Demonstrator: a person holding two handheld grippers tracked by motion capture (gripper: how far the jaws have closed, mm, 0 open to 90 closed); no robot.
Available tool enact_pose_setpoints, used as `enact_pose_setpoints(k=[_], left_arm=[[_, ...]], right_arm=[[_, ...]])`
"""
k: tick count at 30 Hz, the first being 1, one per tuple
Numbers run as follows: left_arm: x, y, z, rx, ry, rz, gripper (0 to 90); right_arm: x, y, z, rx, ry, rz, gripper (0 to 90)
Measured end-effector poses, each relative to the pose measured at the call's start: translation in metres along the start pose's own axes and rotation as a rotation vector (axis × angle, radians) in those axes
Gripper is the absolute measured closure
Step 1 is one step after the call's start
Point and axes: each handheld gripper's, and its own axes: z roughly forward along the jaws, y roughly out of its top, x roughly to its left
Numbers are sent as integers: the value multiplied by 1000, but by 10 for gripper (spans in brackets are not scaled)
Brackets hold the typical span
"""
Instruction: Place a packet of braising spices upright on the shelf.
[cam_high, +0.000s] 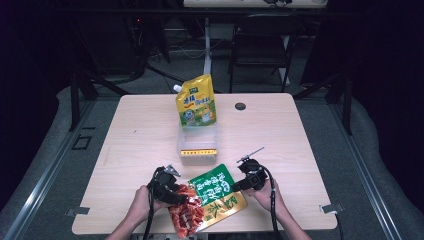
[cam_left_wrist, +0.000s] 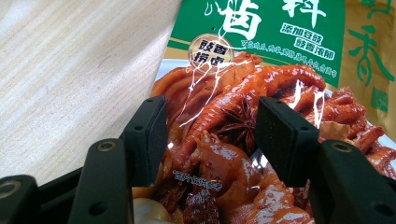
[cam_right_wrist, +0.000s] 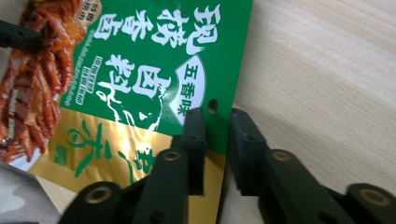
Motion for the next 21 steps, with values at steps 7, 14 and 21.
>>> enact_pose_setpoints(k=[7, 14, 21], left_arm=[[1, 0, -1, -3, -20, -1, 424], [4, 2, -4, -21, -52, -7, 353], [10, 4, -9, -48, -60, -14, 276]], right_arm=[[3, 0, -11, -90, 34, -13, 900], [16, 1, -20, -127, 8, -88, 900], [30, 1, -41, -164, -31, -196, 900]])
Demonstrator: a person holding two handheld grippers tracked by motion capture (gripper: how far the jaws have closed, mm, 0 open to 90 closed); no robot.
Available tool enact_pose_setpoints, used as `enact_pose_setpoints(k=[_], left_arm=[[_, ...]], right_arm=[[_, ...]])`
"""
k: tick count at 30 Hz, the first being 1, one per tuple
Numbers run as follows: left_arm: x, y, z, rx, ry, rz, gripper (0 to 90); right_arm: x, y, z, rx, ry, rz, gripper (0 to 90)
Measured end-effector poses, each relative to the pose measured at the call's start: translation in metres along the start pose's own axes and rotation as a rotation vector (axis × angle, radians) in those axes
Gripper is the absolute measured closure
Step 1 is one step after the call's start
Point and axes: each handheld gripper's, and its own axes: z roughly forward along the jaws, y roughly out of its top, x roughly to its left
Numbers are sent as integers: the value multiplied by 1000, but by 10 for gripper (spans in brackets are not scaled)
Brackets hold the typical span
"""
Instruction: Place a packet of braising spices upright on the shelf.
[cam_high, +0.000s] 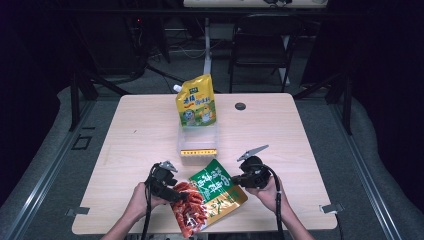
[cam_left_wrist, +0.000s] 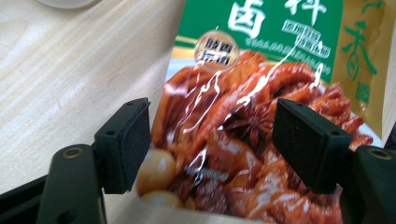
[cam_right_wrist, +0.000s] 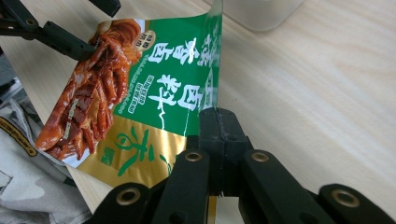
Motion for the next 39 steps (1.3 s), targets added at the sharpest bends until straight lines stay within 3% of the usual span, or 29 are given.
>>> enact_pose_setpoints(k=[13, 18, 27, 35, 39], left_arm=[[3, 1, -4, -60, 13, -9, 209], [4, 1, -7, -78, 24, -2, 198], [9, -1, -12, -107, 27, -24, 182], [11, -2, -13, -109, 30, -31, 182], [13, -2, -13, -104, 33, -28, 181]], right_arm=[[10, 7, -34, -26, -86, -119, 900], [13, 14, -41, -26, -100, -152, 900], [23, 36, -67, -24, -124, -229, 900], [28, 51, -86, -14, -142, -298, 900], [27, 57, -92, -11, -141, -302, 900]])
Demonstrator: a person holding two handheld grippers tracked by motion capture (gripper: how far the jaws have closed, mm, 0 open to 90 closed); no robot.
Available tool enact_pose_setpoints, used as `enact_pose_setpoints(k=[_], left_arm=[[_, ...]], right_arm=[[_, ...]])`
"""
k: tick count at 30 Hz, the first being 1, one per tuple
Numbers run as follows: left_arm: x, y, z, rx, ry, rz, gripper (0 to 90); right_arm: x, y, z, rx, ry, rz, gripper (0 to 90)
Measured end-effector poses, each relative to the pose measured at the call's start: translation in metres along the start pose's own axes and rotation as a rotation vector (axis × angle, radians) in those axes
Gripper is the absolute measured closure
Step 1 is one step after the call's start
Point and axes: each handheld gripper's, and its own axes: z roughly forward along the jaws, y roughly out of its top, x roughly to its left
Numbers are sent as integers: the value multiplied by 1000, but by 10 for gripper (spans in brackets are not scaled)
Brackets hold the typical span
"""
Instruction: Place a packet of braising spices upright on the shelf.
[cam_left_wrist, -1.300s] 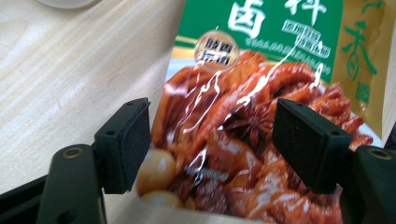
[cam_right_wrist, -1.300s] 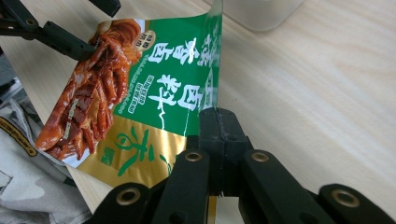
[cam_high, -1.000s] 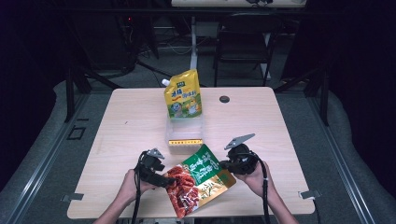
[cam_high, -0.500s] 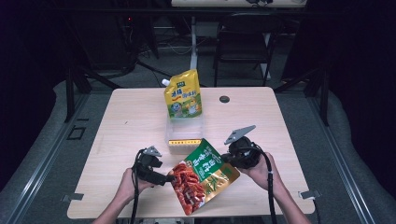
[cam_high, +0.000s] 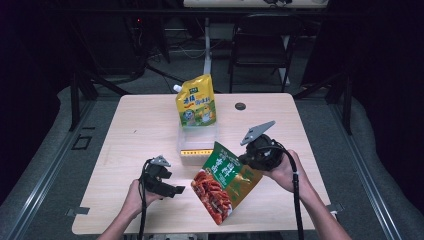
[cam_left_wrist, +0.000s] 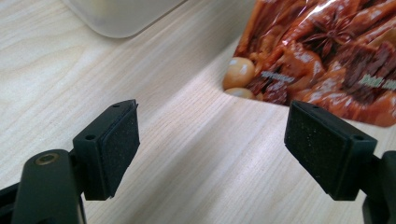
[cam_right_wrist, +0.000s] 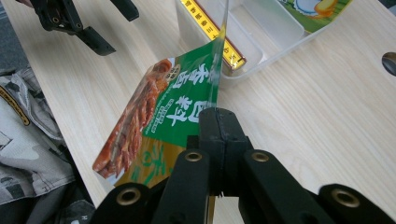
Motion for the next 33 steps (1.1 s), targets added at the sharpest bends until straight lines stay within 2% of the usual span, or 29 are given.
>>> enact_pose_setpoints(k=[4, 13, 27, 33], left_arm=[[2, -1, -1, -12, 0, -4, 179], [5, 0, -4, -29, -2, -10, 170], [5, 0, -4, -24, -4, 0, 165], [4, 0, -4, -25, -8, 2, 165]], right_arm=[[-3, 5, -7, 17, 1, -22, 900], [-5, 15, -21, 19, -8, -68, 900], [-21, 22, -31, 13, 12, -69, 900], [-24, 29, -37, 29, -9, -92, 900]])
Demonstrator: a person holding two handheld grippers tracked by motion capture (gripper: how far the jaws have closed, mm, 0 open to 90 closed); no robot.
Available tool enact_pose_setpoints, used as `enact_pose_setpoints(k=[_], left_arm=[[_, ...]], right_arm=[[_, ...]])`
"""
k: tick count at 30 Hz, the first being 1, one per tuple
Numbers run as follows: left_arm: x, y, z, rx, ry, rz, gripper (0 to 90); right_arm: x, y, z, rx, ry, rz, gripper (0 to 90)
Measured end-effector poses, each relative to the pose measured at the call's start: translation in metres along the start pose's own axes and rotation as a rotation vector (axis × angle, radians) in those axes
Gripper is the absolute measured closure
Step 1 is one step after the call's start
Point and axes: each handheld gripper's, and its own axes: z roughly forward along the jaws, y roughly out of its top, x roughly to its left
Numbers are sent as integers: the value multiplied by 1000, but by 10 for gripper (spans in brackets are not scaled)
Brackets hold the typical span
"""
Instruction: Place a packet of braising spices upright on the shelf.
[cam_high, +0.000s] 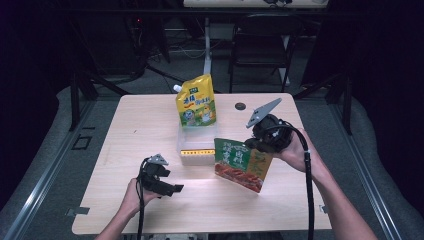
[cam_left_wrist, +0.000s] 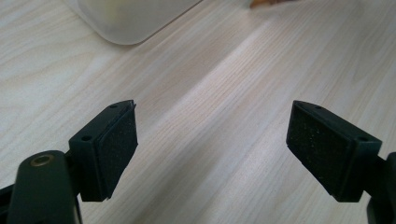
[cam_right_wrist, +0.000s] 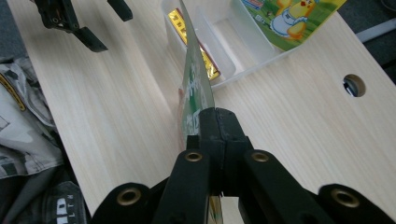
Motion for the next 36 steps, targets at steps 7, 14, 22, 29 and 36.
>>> enact_pose_setpoints(k=[7, 14, 22, 29, 36], left_arm=[[1, 0, 0, 4, -1, 1, 163], [1, 0, 0, 0, -5, 1, 161], [1, 0, 0, -3, -5, 0, 161], [1, -1, -1, -8, -8, -2, 161], [3, -3, -3, -10, -7, -10, 161]], right_arm=[[-10, 3, -6, 12, -31, -8, 900], [-32, 11, -15, 11, -65, 6, 900], [-44, 24, -20, -5, -82, -1, 900], [-56, 45, -21, -17, -110, -20, 900], [-65, 62, -21, -41, -113, -42, 900]])
